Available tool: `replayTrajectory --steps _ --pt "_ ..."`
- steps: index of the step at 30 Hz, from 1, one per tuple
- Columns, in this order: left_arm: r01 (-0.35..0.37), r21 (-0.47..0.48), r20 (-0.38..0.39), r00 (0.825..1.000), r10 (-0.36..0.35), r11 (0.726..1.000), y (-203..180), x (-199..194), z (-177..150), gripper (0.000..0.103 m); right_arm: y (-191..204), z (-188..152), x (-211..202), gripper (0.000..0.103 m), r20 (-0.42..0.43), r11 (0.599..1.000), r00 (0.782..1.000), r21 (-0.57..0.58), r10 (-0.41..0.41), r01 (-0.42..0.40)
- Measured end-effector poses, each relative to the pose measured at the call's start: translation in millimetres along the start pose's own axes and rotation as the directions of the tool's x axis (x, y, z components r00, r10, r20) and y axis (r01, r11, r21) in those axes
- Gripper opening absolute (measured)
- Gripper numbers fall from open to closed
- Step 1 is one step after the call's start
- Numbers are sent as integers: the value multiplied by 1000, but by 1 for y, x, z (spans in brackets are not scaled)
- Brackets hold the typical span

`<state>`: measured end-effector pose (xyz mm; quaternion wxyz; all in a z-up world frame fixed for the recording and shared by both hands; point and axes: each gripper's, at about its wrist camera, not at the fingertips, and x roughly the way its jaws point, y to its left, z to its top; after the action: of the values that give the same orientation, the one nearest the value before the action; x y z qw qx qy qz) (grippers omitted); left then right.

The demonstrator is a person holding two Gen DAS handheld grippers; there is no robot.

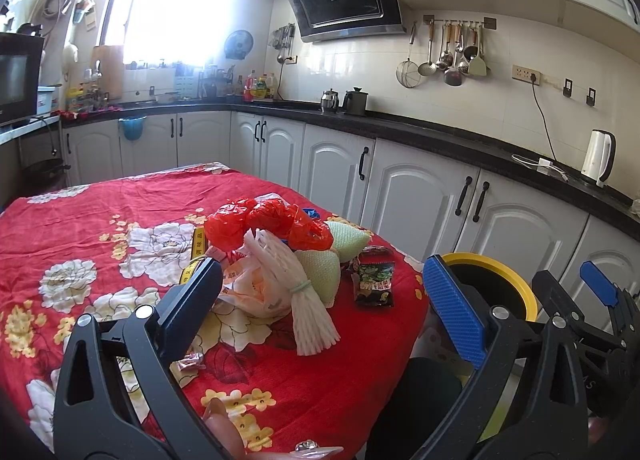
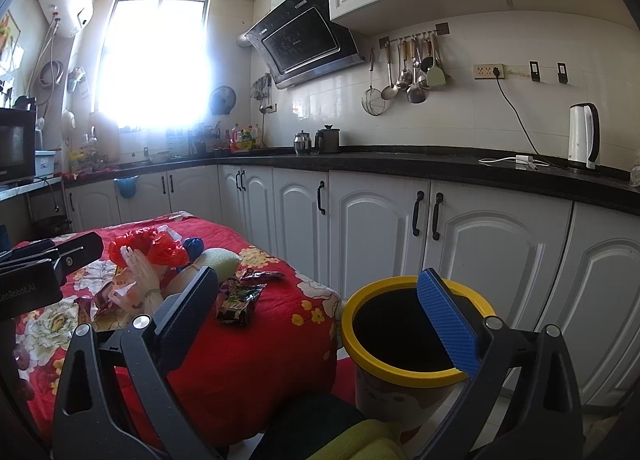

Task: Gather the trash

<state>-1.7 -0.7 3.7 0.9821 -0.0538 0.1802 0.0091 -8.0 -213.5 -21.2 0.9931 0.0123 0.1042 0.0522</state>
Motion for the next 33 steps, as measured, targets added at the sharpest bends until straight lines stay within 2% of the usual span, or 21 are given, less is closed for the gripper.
replayTrajectory --steps 14,21,27,33 --pt "-9 -15 -7 1000 9 1000 3 2 -2 92 1 -3 7 97 -25 1000 999 1 22 -22" --pt "-39 -61 -25 999 37 997 23 8 1 92 15 -2 20 97 -64 996 994 -14 93 -94" --pt "-82 -116 -28 996 79 990 48 13 9 92 36 -2 36 97 -110 984 979 -26 172 -176" --pt "-125 -157 -62 991 117 980 72 24 19 92 58 -3 54 97 -154 967 958 -44 242 -251"
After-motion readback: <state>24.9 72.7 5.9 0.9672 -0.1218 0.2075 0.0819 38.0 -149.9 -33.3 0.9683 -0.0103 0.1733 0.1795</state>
